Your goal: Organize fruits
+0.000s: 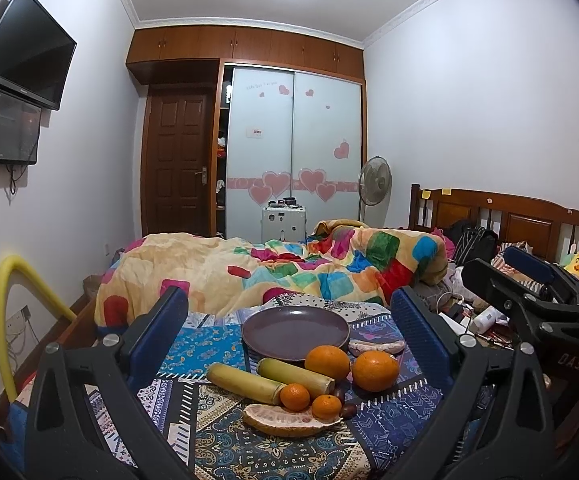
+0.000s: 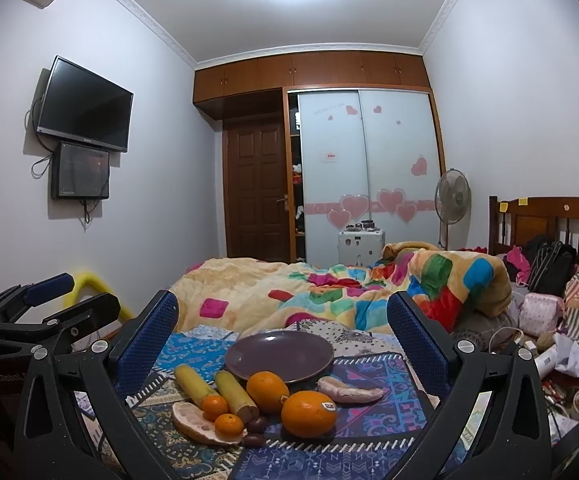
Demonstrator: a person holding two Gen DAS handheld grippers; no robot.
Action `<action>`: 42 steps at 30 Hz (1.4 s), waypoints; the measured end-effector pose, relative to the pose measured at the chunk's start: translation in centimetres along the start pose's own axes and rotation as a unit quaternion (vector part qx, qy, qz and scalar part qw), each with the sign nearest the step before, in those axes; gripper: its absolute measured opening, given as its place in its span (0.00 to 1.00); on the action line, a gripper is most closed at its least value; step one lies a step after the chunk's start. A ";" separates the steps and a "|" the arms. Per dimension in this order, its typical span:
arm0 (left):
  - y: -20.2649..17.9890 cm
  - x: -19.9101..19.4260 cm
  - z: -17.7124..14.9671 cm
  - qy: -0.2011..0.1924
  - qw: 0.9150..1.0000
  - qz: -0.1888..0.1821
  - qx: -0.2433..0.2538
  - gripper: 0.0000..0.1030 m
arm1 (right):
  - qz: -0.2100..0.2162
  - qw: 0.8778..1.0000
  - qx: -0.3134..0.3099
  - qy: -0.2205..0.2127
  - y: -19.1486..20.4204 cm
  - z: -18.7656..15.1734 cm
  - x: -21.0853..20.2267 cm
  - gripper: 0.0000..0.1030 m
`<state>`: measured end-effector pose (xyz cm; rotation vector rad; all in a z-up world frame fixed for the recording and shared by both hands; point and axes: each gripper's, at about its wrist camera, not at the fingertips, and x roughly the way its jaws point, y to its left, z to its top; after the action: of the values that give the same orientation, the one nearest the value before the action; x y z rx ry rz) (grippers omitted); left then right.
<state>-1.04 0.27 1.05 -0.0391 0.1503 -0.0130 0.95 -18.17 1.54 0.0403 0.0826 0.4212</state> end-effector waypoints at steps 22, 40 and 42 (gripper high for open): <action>0.6 -0.3 0.2 0.002 1.000 0.003 0.000 1.00 | 0.004 1.000 0.005 -0.001 -0.1 -0.2 0.0 1.00; 0.4 1.2 -1.0 0.011 1.000 0.008 0.002 1.00 | 0.006 1.000 0.009 0.007 -0.3 -0.5 0.5 1.00; 0.4 1.3 -1.2 0.012 1.000 0.008 0.003 1.00 | 0.006 1.000 0.009 0.008 -0.2 -0.6 0.6 1.00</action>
<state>0.10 0.57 -0.30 -0.0318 0.1743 0.0011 1.50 -18.14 0.87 0.0553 0.1021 0.4336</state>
